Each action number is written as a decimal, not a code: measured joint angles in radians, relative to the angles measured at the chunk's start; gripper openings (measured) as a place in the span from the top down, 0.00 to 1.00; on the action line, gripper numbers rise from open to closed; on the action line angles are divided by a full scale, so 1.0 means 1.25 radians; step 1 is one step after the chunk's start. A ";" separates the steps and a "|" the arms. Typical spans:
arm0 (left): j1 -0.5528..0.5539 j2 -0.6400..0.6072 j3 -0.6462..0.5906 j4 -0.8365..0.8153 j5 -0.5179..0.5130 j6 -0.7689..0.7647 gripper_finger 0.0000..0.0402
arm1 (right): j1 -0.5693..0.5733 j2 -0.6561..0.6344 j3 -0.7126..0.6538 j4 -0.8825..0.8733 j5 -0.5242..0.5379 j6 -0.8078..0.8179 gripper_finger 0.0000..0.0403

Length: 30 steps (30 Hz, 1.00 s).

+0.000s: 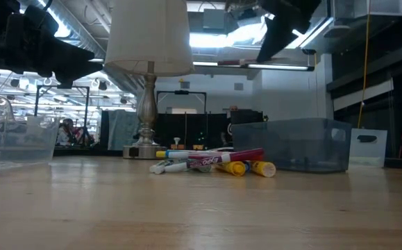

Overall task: Pick & Place Markers
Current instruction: Put the brown marker pen into the black bin

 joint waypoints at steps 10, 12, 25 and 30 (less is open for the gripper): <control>0.000 0.000 0.000 0.000 0.000 0.001 0.40 | 0.000 0.000 0.000 -0.126 0.040 0.175 0.92; 0.000 0.000 0.000 0.000 0.000 0.000 0.40 | 0.000 0.000 0.000 -0.153 0.040 0.215 0.91; 0.000 0.000 0.000 0.000 0.000 0.000 0.40 | 0.000 0.000 0.000 -0.180 0.040 0.287 0.91; 0.000 0.000 0.000 0.000 0.000 0.000 0.40 | 0.000 0.001 0.000 -0.192 0.040 0.310 0.91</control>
